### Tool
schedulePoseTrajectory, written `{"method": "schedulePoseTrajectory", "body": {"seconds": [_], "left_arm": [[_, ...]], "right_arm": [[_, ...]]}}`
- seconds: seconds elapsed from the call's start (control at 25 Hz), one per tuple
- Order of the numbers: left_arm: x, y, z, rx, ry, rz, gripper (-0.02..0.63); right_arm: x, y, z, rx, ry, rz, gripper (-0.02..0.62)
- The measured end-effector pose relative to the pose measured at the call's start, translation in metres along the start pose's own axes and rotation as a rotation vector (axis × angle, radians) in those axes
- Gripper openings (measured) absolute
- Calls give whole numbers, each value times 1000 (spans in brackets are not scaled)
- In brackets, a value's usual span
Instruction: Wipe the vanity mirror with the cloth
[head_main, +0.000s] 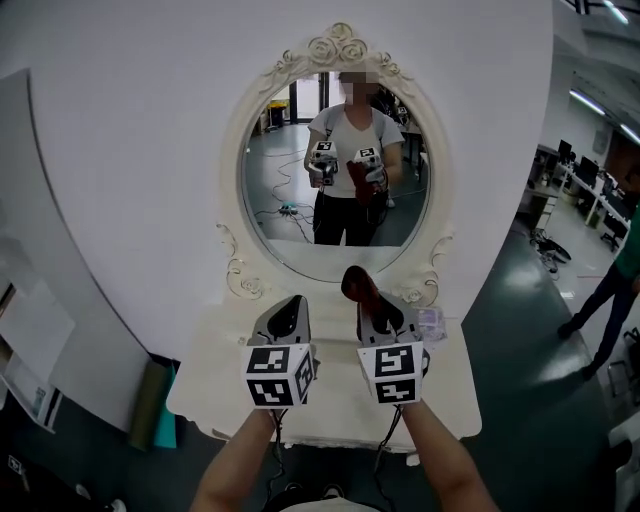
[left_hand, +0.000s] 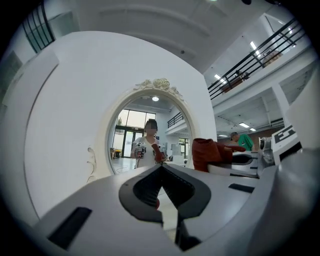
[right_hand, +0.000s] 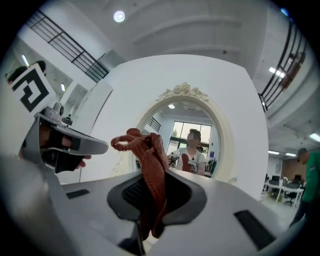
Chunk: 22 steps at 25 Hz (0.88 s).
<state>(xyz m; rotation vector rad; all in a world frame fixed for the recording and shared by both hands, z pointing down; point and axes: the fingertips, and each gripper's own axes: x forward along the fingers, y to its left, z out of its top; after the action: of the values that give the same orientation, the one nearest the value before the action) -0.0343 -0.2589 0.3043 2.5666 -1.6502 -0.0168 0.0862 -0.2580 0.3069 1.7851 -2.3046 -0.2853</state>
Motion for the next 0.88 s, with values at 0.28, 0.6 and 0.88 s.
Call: {"method": "schedulePoseTrajectory", "body": {"seconds": [0.28,0.6,0.88], "left_arm": [[-39,9,-69,-12,89,20,6],[-62,19,-93,-82,125,-26,6],[-71,13,-101,-110,142,-72,6]], "right_arm": [[-35,40,-87,249,132,4,58],[-62,68,-93,351,143,-65,58],[-77,83,-91,382,138,-90,58]]}}
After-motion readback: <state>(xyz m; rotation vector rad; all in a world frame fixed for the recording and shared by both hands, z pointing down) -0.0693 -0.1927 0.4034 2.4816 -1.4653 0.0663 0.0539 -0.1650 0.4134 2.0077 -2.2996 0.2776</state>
